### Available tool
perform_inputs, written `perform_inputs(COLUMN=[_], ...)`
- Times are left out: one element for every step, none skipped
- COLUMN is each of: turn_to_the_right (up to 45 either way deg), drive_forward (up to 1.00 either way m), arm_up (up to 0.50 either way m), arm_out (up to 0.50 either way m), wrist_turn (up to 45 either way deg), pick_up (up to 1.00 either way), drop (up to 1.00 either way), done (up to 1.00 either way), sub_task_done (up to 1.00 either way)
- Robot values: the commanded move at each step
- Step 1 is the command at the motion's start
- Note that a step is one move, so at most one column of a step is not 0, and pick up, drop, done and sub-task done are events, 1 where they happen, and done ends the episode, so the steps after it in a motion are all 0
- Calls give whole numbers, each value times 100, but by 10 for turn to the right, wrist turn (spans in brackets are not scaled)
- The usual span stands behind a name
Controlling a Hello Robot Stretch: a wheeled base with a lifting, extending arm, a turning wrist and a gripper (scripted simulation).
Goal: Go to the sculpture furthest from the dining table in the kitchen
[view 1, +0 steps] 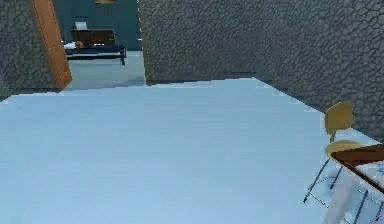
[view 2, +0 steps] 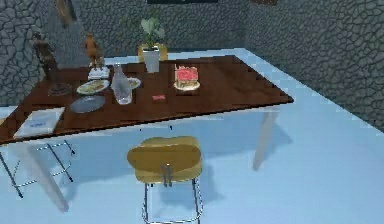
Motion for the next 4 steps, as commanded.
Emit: perform_inputs(turn_to_the_right=[0, 150, 0, 450], drive_forward=[35, 0, 15, 0], arm_up=[0, 0, 0, 0], arm_out=[0, 0, 0, 0], wrist_turn=[0, 0, 0, 0], pick_up=[0, 0, 0, 0], drop=[0, 0, 0, 0], done=[0, 0, 0, 0], sub_task_done=[0, 0, 0, 0])
